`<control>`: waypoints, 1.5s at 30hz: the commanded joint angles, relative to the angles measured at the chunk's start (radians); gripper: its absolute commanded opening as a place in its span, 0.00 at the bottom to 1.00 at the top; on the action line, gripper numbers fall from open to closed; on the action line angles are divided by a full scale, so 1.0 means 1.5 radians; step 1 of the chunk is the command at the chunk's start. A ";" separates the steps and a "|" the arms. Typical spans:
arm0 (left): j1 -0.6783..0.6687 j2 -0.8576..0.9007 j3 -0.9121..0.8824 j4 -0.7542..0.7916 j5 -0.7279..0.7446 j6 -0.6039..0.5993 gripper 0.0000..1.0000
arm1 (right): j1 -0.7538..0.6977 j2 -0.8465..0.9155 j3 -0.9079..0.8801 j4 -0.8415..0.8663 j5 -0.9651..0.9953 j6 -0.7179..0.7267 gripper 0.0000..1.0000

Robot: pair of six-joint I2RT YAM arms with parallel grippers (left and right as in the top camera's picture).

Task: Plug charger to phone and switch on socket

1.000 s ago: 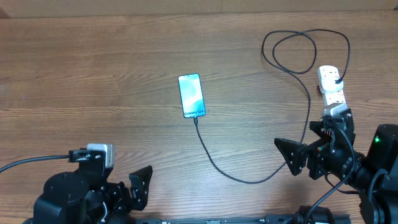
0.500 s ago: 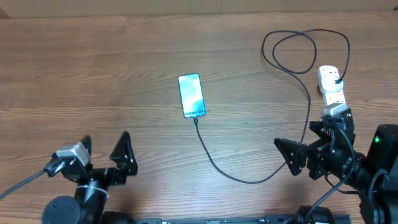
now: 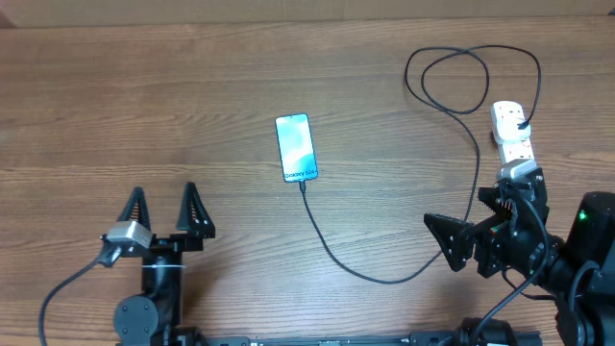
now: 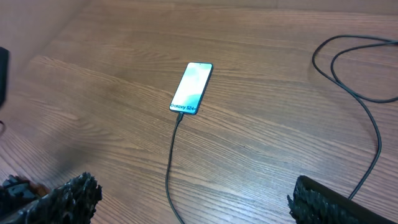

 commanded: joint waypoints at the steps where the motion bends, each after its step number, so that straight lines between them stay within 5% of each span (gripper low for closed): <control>1: 0.004 -0.045 -0.036 -0.002 -0.005 0.015 1.00 | 0.004 -0.003 0.001 0.003 -0.004 -0.005 1.00; 10: 0.004 -0.049 -0.050 -0.181 -0.033 0.015 1.00 | 0.004 -0.003 0.001 0.003 -0.004 -0.005 1.00; 45: 0.004 -0.049 -0.050 -0.181 -0.029 0.060 0.99 | 0.004 -0.003 0.000 0.003 0.031 -0.005 1.00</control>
